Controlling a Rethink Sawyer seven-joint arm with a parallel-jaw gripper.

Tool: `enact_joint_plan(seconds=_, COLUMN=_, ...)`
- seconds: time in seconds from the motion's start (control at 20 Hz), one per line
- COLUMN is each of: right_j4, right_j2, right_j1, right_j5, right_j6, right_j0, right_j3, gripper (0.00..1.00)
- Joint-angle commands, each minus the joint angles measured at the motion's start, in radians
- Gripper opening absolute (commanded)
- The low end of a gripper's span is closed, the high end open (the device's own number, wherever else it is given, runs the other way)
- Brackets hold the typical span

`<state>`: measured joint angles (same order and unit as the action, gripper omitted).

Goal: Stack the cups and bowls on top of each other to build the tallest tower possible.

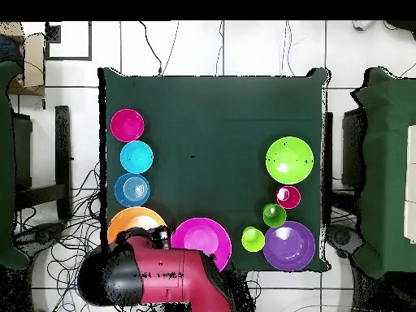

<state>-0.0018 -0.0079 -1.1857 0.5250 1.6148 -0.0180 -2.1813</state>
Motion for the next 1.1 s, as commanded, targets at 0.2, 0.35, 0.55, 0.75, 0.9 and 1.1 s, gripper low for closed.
enact_joint_plan(seconds=0.2, right_j4=-0.009, right_j2=0.032, right_j1=0.116, right_j5=-0.109, right_j6=0.146, right_j0=-0.034, right_j3=-0.072, gripper=1.0)
enact_joint_plan(seconds=0.35, right_j4=-0.008, right_j2=0.032, right_j1=0.126, right_j5=-0.121, right_j6=0.148, right_j0=-0.036, right_j3=-0.075, gripper=1.0)
enact_joint_plan(seconds=0.55, right_j4=-0.008, right_j2=0.032, right_j1=0.13, right_j5=-0.127, right_j6=0.148, right_j0=-0.037, right_j3=-0.076, gripper=1.0)
enact_joint_plan(seconds=0.75, right_j4=-0.005, right_j2=0.03, right_j1=0.114, right_j5=-0.102, right_j6=0.146, right_j0=-0.032, right_j3=-0.07, gripper=1.0)
enact_joint_plan(seconds=0.9, right_j4=-0.007, right_j2=0.026, right_j1=0.117, right_j5=-0.1, right_j6=0.146, right_j0=-0.032, right_j3=-0.069, gripper=1.0)
enact_joint_plan(seconds=1.1, right_j4=-0.013, right_j2=0.028, right_j1=0.132, right_j5=-0.124, right_j6=0.137, right_j0=-0.051, right_j3=-0.076, gripper=1.0)
